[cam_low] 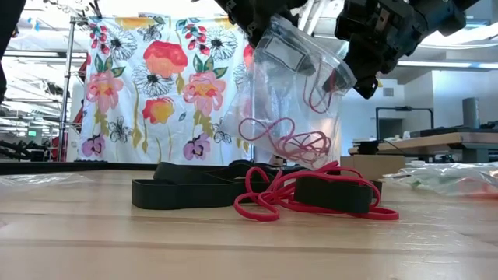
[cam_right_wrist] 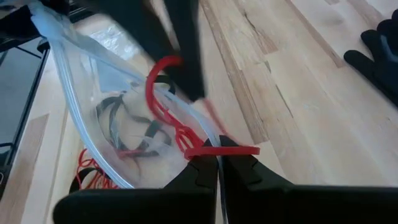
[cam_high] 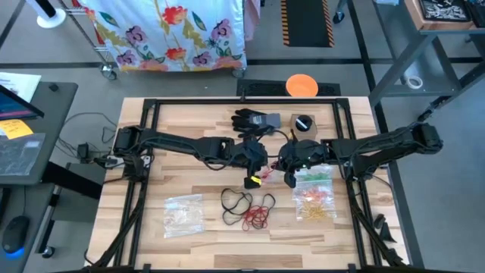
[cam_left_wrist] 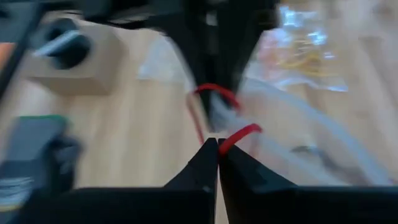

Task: Sort rubber bands
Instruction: Put the red rubber band into the transparent zip bag

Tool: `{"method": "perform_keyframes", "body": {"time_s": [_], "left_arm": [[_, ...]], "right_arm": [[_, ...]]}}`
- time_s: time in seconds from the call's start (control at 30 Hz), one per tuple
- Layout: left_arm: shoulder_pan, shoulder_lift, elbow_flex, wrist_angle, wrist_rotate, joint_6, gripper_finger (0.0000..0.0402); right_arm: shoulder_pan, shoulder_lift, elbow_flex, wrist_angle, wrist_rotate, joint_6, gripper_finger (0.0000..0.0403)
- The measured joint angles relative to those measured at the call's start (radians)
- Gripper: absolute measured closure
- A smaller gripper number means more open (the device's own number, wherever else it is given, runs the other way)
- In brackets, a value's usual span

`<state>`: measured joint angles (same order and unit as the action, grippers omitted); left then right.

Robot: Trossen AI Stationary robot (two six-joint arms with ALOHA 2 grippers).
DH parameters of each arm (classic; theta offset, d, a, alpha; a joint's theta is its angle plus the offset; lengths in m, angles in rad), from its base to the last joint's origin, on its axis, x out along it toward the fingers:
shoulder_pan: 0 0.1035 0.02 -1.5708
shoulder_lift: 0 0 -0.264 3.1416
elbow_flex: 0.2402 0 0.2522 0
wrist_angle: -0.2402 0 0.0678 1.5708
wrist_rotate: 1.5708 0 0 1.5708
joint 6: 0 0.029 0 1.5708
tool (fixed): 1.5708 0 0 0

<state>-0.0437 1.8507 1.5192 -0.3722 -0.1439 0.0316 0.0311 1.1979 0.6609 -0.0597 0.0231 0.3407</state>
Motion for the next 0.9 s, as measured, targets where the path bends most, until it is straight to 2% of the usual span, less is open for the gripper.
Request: {"method": "perform_keyframes", "body": {"time_s": [0.2,0.53,0.73,0.9], "left_arm": [[-0.001,0.000,0.043,-0.041,-0.232,0.012,0.0400],[-0.076,-0.001,0.080,0.043,-0.224,0.140,0.0401],[-0.139,-0.001,0.081,0.078,-0.320,0.209,0.0401],[-0.153,-0.001,0.081,0.072,-0.330,0.202,0.0401]], "right_arm": [[0.000,0.000,0.000,-0.016,0.000,0.002,0.0391],[-0.001,0.000,0.000,-0.015,0.001,0.002,0.0391],[-0.011,0.000,0.000,-0.015,0.001,0.009,0.0391],[-0.040,0.000,0.000,-0.015,0.001,0.050,0.0391]]}}
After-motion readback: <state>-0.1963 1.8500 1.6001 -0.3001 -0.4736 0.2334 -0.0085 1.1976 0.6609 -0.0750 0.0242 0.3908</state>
